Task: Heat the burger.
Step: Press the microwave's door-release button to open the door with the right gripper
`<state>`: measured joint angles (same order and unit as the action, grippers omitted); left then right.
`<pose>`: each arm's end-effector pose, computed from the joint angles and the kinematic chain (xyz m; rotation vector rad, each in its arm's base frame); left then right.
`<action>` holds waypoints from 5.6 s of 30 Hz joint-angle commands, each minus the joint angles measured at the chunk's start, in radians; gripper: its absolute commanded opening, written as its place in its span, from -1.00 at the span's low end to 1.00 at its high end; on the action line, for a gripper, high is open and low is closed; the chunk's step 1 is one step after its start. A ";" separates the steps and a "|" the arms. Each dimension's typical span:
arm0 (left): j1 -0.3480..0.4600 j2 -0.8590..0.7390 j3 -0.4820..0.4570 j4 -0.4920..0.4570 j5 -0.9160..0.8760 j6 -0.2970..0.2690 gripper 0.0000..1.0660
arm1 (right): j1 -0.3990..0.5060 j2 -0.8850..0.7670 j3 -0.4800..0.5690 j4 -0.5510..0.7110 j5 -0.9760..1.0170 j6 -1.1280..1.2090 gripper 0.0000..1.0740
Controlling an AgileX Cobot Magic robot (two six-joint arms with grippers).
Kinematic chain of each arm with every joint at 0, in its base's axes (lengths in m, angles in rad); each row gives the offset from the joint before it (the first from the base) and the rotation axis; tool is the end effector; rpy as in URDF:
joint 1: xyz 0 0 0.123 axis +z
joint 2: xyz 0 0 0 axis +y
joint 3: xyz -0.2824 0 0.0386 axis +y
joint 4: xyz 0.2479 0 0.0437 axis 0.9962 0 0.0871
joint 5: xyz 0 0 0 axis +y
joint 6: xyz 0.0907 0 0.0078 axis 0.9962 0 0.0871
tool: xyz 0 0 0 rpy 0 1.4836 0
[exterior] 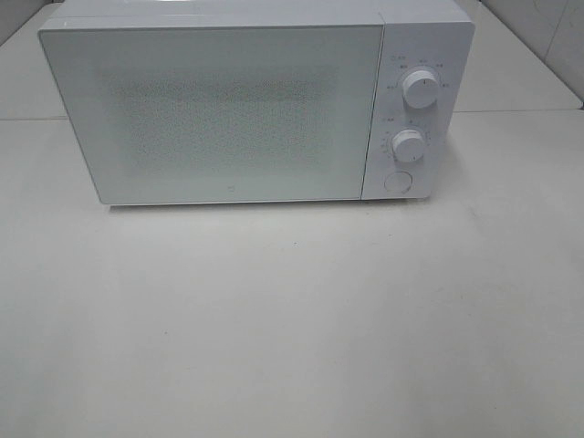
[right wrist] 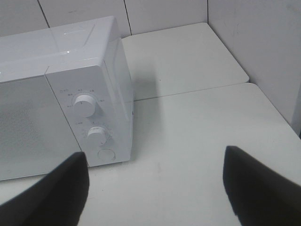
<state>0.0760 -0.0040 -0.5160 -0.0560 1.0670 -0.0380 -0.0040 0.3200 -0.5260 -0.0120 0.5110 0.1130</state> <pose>-0.0073 -0.0050 0.2812 -0.1122 2.0265 -0.0429 0.0667 -0.0008 0.3222 0.0995 1.7863 0.0655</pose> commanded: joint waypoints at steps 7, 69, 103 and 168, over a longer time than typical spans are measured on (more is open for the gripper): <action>0.003 -0.008 -0.001 0.000 0.002 -0.007 0.88 | -0.004 0.195 -0.005 -0.067 -0.203 0.020 0.41; 0.003 -0.008 -0.001 0.000 0.002 -0.007 0.88 | 0.242 1.200 0.344 0.199 -1.423 1.197 -1.00; 0.003 -0.008 -0.001 0.000 0.002 -0.007 0.88 | 0.540 1.539 0.057 0.554 -1.515 1.292 -1.00; 0.003 -0.008 -0.001 0.000 0.002 -0.006 0.88 | 0.447 1.777 -0.265 0.476 -1.502 1.294 -1.00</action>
<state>0.0760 -0.0040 -0.5160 -0.0560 1.0670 -0.0380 0.4480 2.1050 -0.7690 0.4680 -0.9220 1.4180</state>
